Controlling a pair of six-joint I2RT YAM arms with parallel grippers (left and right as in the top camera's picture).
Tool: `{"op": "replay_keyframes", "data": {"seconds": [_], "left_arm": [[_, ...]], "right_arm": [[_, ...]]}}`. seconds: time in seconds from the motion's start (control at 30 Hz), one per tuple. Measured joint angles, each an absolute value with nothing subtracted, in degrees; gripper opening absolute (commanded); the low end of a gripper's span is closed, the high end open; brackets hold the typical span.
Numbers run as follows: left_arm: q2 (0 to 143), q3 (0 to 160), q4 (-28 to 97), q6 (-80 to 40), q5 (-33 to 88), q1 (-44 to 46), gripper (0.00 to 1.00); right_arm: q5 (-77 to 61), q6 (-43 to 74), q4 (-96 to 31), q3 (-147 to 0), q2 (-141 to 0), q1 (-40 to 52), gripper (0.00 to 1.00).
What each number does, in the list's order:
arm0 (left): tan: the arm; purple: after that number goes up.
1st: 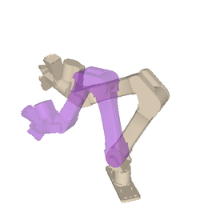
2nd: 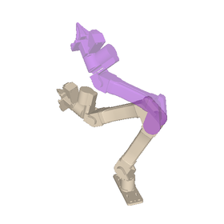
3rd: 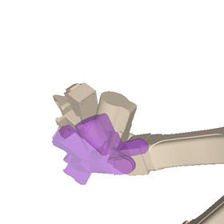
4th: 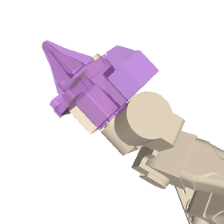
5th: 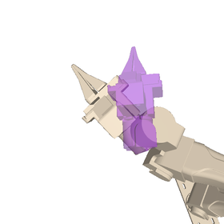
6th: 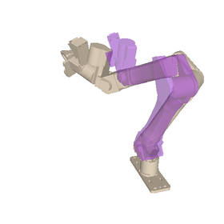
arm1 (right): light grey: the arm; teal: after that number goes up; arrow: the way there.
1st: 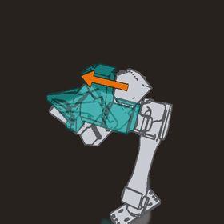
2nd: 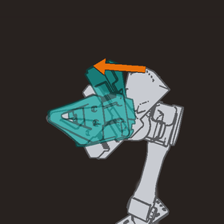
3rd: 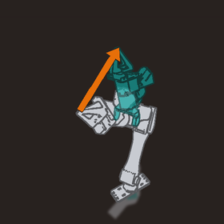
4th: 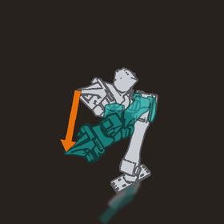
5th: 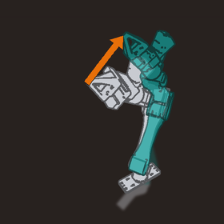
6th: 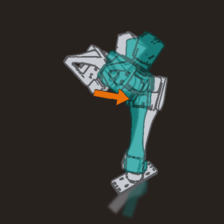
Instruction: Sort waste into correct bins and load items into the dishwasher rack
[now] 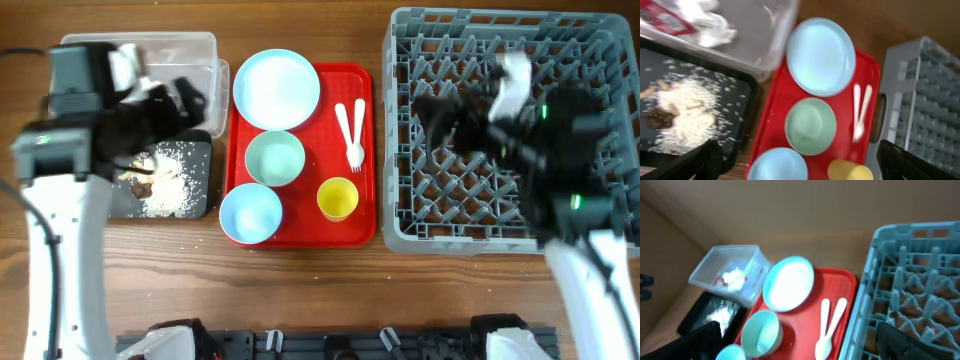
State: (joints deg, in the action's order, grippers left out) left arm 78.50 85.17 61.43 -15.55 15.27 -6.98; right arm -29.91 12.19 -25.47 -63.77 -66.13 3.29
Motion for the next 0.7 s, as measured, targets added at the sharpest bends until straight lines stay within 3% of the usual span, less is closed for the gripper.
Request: {"op": "replay_keyframes", "data": {"seconds": [0.1, 0.17, 0.3, 0.63, 0.7], "left_arm": [[79.13, 85.17, 61.41, -13.41, 17.02, -13.63, 0.95], [80.40, 85.17, 61.30, -12.12, 17.52, -17.67, 1.00], [82.98, 85.17, 61.34, -11.09, 17.52, -20.75, 1.00], [84.88, 85.17, 61.34, -10.52, 17.54, -21.08, 1.00], [84.88, 85.17, 61.36, -10.52, 17.52, -21.08, 1.00]], "right_arm": [[-31.05, 9.47, -30.81, -72.40, -73.93, 5.19, 1.00], [-31.18, 7.68, -34.46, -78.67, -80.07, 7.90, 1.00], [-30.65, 5.61, -37.95, -85.58, -88.77, 13.17, 1.00], [-31.22, 7.20, -27.44, -87.59, -102.50, 23.57, 1.00], [-31.35, 10.63, -25.80, -87.59, -104.62, 24.36, 0.92]]}}
